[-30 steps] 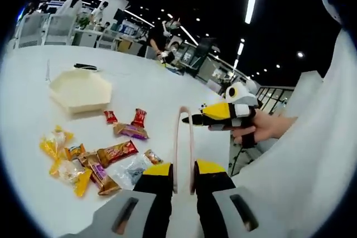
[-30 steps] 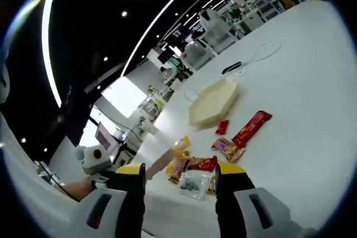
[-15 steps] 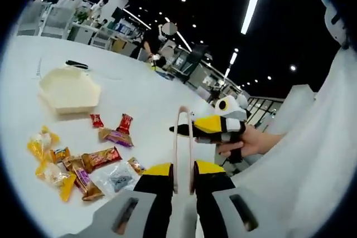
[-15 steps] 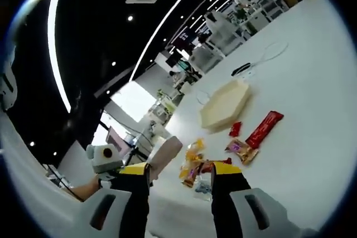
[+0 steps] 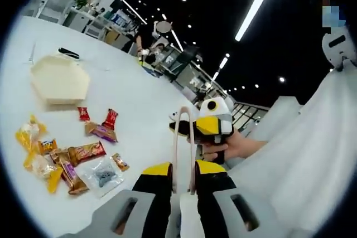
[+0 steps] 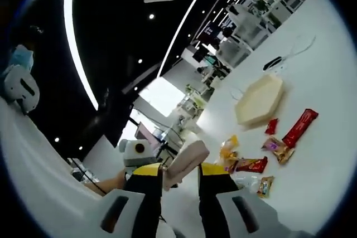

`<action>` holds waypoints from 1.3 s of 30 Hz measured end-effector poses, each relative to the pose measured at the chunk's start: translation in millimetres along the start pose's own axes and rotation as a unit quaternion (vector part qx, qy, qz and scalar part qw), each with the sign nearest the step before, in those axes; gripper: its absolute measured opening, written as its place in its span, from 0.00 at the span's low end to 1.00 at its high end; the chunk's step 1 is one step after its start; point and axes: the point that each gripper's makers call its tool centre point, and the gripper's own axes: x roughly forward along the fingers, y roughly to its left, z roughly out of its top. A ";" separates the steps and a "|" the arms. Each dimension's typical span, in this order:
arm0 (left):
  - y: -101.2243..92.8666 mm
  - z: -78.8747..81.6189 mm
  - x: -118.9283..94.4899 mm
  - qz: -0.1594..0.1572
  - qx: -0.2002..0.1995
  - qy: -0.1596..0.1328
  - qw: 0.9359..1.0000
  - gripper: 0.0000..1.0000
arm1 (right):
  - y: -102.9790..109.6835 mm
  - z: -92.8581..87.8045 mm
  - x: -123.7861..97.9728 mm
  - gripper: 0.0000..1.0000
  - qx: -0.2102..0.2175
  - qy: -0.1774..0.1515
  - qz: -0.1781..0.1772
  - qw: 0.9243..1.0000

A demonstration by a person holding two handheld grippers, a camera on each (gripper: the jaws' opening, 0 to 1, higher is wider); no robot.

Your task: Place the target food into the container with the food tongs after gripping and lifting it, then release it inside without dropping or visibly crushing the food.

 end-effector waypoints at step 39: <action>-9.5 32.3 -4.4 -0.039 -0.059 -0.133 0.989 0.38 | 21.7 23.4 -1.9 0.19 0.057 -0.062 0.046 0.995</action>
